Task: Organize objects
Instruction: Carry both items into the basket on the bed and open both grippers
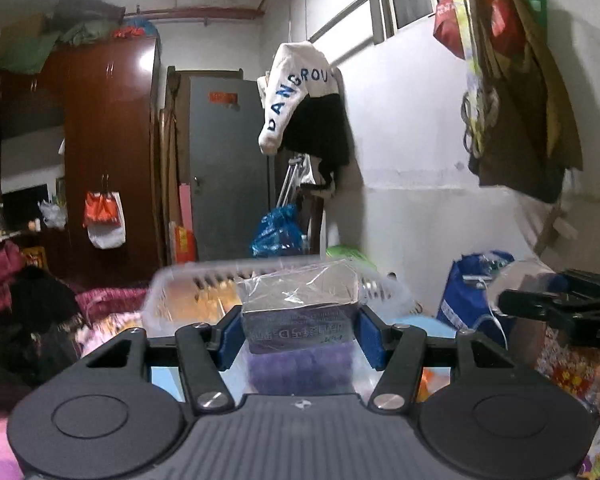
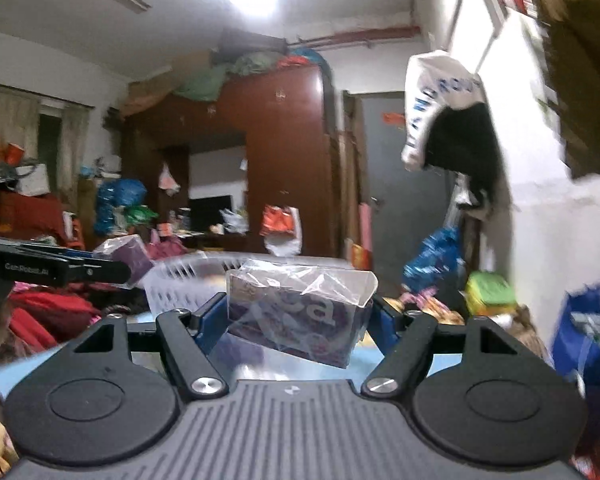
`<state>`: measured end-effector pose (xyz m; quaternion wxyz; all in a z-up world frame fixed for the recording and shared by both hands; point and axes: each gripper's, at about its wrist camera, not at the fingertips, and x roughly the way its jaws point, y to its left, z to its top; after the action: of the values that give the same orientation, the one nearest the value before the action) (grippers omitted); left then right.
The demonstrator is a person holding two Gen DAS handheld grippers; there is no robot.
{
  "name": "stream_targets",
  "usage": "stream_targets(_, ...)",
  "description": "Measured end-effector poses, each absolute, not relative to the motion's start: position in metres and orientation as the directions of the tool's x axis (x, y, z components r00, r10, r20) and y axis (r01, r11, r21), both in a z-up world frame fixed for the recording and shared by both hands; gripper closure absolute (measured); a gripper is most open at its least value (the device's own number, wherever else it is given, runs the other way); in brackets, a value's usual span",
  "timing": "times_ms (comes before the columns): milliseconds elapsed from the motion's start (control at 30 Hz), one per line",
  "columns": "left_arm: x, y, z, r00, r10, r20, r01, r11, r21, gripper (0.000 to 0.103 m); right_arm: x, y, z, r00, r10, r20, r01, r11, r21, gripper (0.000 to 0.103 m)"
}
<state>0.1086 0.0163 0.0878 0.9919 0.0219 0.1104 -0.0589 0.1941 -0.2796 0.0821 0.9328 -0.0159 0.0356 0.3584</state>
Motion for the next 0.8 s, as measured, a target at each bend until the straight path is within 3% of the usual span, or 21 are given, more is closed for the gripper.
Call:
stream_targets(133,0.155,0.029,0.120,0.952,-0.078,-0.297,0.093,0.995,0.035,0.041,0.246,-0.227,0.117,0.693,0.692,-0.202,-0.708,0.706,-0.011,0.028)
stream_targets(267,0.215,0.046,0.116,0.860,-0.026,-0.510,0.041,0.999,0.019,0.041,0.301,-0.174,0.122,0.660,0.639,-0.396,-0.696,0.718,-0.001,0.028)
stream_targets(400,0.247,0.048,0.104,0.799,0.004,-0.602,0.053,0.996,0.077,0.041,0.331,-0.150,0.116,0.644,0.599,-0.475,-0.677,0.736,0.010,0.028)
stream_targets(800,0.256,0.047,0.089,0.797,-0.027,-0.603,0.080,0.995,0.061,0.040,0.333,-0.159,0.097,0.604,0.587,-0.539,-0.680,0.732,0.034,0.028)
